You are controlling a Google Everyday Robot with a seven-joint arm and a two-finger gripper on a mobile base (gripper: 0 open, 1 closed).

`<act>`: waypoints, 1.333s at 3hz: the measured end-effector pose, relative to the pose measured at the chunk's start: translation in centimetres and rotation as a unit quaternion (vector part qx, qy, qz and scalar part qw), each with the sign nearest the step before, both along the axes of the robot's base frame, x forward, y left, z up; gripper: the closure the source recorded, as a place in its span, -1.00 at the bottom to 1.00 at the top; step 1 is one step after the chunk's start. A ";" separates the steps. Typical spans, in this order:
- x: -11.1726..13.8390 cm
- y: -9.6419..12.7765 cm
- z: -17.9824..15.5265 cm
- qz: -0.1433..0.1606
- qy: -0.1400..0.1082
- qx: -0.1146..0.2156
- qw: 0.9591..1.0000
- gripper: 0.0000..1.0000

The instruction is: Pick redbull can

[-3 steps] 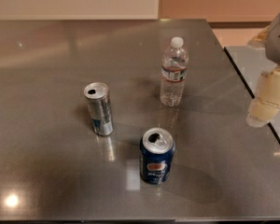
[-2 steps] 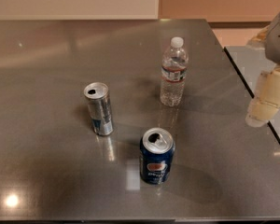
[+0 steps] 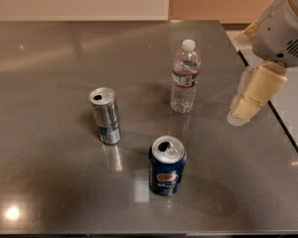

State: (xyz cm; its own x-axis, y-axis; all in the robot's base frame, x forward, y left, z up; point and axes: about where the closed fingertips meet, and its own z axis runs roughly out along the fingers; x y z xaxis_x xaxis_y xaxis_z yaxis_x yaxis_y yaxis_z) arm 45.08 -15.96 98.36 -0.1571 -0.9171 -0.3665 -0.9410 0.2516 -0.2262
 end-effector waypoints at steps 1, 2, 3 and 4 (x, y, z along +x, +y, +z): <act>0.7 3.4 0.6 0.012 0.003 0.042 0.999 -1.00; 1.1 7.2 1.0 0.028 0.009 0.070 0.997 -1.00; 1.2 10.6 1.6 0.045 0.012 0.088 0.995 -1.00; 1.4 13.6 1.8 0.063 0.016 0.097 0.993 -1.00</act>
Offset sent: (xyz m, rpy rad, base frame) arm 0.0153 0.1138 0.0136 0.2095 0.0408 0.0936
